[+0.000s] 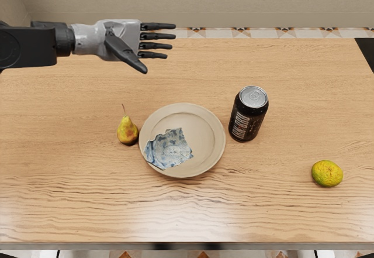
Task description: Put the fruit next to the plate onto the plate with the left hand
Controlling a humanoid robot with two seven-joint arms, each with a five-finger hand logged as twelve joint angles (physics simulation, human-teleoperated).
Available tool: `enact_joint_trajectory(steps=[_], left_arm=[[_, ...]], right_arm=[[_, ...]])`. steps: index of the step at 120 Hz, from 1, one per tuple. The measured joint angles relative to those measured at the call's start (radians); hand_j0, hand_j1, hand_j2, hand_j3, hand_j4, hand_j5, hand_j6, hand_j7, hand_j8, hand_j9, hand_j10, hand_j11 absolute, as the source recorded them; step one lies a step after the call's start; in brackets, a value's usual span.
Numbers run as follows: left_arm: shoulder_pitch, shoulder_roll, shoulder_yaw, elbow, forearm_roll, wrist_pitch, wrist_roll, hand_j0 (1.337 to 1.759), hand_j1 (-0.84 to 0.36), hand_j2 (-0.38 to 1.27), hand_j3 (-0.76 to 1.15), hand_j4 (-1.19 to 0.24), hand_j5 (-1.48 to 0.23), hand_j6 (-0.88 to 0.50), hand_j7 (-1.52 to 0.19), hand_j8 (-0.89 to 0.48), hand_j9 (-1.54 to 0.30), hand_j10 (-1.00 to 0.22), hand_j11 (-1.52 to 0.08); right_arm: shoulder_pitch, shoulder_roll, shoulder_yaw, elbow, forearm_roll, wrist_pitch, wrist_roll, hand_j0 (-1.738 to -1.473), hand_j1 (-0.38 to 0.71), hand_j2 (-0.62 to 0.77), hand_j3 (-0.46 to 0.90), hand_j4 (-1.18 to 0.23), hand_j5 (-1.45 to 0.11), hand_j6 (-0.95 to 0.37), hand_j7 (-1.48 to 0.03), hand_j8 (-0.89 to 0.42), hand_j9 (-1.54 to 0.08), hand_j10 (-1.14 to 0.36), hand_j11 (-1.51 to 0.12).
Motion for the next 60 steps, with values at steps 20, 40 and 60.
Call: enact_joint_trajectory(steps=[20,40,60], left_arm=[[-0.001,0.012,0.002,0.032,0.080,0.000,-0.002,1.658,0.35,0.00,0.00,0.00,0.01,0.00,0.01,0.01,0.00,0.01,0.00],[-0.010,0.000,-0.002,0.152,0.299,0.000,-0.102,1.658,0.35,0.00,0.00,0.00,0.00,0.00,0.01,0.00,0.00,0.00,0.00],[0.039,-0.004,-0.001,0.179,0.467,0.000,-0.303,1.658,0.35,0.00,0.00,0.00,0.00,0.00,0.00,0.00,0.00,0.00,0.00]], right_arm=[[0.005,0.000,0.001,-0.016,-0.001,0.000,0.000,-1.658,-0.33,0.00,0.00,-0.02,-0.02,-0.02,-0.02,-0.02,-0.02,-0.02,-0.02],[0.010,0.000,-0.001,-0.026,-0.003,0.000,0.000,-1.658,-0.33,0.00,0.00,-0.02,-0.02,-0.02,-0.02,-0.02,-0.02,-0.02,-0.02],[0.011,0.000,-0.001,-0.028,-0.003,0.000,0.000,-1.658,-0.33,0.00,0.00,-0.02,-0.02,-0.02,-0.02,-0.02,-0.02,-0.02,-0.02]])
